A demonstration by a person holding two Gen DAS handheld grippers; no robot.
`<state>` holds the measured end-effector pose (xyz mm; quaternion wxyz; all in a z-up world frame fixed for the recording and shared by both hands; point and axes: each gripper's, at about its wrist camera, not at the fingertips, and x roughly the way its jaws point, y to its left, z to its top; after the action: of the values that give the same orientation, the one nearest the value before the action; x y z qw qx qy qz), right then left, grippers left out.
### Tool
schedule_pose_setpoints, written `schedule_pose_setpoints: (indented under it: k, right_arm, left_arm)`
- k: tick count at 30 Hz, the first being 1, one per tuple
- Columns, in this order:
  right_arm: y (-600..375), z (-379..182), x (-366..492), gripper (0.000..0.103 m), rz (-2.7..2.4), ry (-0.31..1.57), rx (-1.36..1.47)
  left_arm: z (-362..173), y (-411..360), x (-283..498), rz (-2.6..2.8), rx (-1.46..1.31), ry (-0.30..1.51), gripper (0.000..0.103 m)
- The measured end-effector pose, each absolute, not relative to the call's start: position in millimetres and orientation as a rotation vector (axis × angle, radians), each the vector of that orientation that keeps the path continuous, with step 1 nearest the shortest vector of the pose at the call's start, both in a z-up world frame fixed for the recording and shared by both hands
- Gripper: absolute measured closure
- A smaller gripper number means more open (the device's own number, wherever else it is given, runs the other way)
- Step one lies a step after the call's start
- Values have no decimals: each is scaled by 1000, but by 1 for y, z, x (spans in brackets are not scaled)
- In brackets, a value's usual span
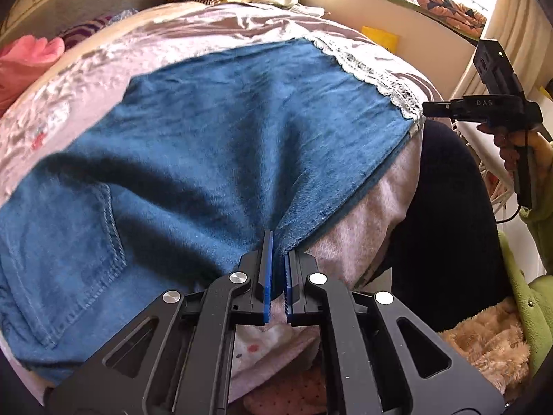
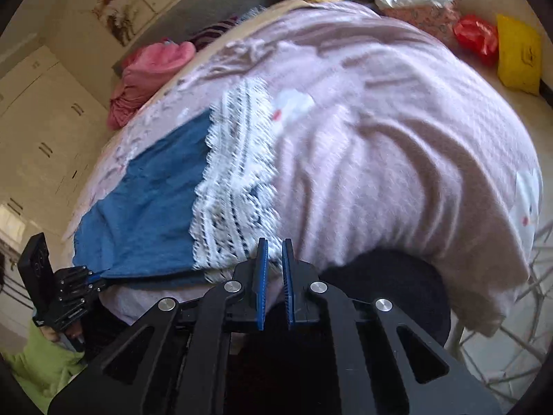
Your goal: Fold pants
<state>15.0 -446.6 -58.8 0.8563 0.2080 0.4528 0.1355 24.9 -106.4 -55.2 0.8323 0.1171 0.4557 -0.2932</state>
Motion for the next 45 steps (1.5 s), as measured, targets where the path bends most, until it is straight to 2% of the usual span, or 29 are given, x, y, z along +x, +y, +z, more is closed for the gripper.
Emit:
schedule_pose_setpoints:
  k: [5, 6, 7, 8, 9, 12, 14, 15, 20, 21, 25, 27, 33, 36, 42, 45]
  right_arm:
    - [-450, -36, 8, 91, 313, 866, 441]
    - [-447, -32, 9, 80, 338, 858, 429]
    - [-441, -29, 11, 62, 348, 854, 408]
    - [-437, -29, 14, 55, 346, 858, 395]
    - [-432, -31, 18, 54, 345, 871, 381]
    - [-420, -41, 30, 55, 339, 908, 349]
    - [-415, -47, 33, 78, 336, 925, 316]
    - [-414, -47, 32, 84, 341, 921, 303]
    - [-425, -48, 18, 85, 340, 917, 299]
    - [-427, -52, 18, 85, 341, 930, 302]
    - [-426, -64, 20, 72, 322, 969, 327]
    - [-428, -59, 17, 68, 315, 962, 324]
    - [-436, -22, 5, 55, 278, 830, 317]
    - [-412, -12, 9, 53, 349, 809, 277]
    - [-339, -20, 35, 50, 508, 876, 151]
    - [-309, -25, 45, 49, 545, 908, 96]
  left_arm:
    - [-57, -108, 23, -620, 239, 965, 100]
    - [-57, -107, 23, -626, 227, 965, 98]
    - [-57, -107, 23, -631, 215, 965, 97]
    - [-56, -106, 22, -635, 206, 964, 95]
    - [-56, -106, 22, -638, 201, 964, 93]
    - [-56, -109, 20, -631, 212, 961, 92]
    - [-56, -109, 20, -631, 204, 959, 90]
    - [-55, -109, 20, -632, 204, 959, 87]
    - [-56, -106, 23, -628, 185, 961, 82]
    - [-57, -106, 23, -629, 184, 962, 82]
    - [-58, -105, 23, -626, 175, 967, 79]
    - [-53, -101, 22, -615, 168, 957, 68]
    - [-8, -51, 11, -516, 68, 840, 51]
    - [7, -2, 9, -345, 6, 812, 42]
    - [-2, 108, 13, -60, -278, 844, 40]
    - [-13, 121, 18, -34, -322, 888, 39]
